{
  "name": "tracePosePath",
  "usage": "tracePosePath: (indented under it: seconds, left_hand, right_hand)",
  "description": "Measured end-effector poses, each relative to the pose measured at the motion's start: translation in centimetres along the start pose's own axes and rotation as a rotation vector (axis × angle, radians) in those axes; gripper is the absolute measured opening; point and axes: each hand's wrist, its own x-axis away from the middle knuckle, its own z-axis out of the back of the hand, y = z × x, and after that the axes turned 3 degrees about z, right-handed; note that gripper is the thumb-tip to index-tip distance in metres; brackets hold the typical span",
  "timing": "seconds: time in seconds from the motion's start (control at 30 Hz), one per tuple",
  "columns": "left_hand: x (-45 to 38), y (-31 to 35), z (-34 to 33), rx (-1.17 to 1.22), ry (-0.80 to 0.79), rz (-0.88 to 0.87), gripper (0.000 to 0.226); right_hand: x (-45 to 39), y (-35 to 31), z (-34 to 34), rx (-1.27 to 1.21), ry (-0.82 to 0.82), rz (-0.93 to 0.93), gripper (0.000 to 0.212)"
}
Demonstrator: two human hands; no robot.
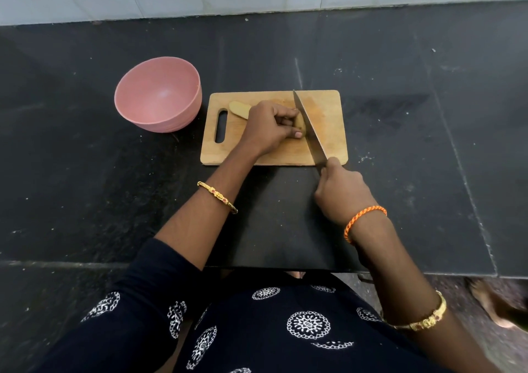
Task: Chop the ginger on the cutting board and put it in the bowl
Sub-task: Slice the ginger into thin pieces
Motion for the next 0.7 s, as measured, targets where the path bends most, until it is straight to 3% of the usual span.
tracePosePath:
  seconds: [0.17,0.27,0.7]
  left_hand:
    - [0.1,0.0,0.1,0.013,-0.001,0.017,0.051]
    - [0.2,0.0,0.1,0.027,-0.010,0.045,0.051]
    - [0.6,0.1,-0.1,0.062,0.000,0.077,0.051]
  right_hand:
    - [2.6,2.0,0.8,-0.065,-0.009,-0.010,0.020]
    - [3.3,1.8,1.1,-0.107,0.107,0.046,0.027]
    - [-2.2,-0.8,0.5,-0.093,0.194,0.116,0.025]
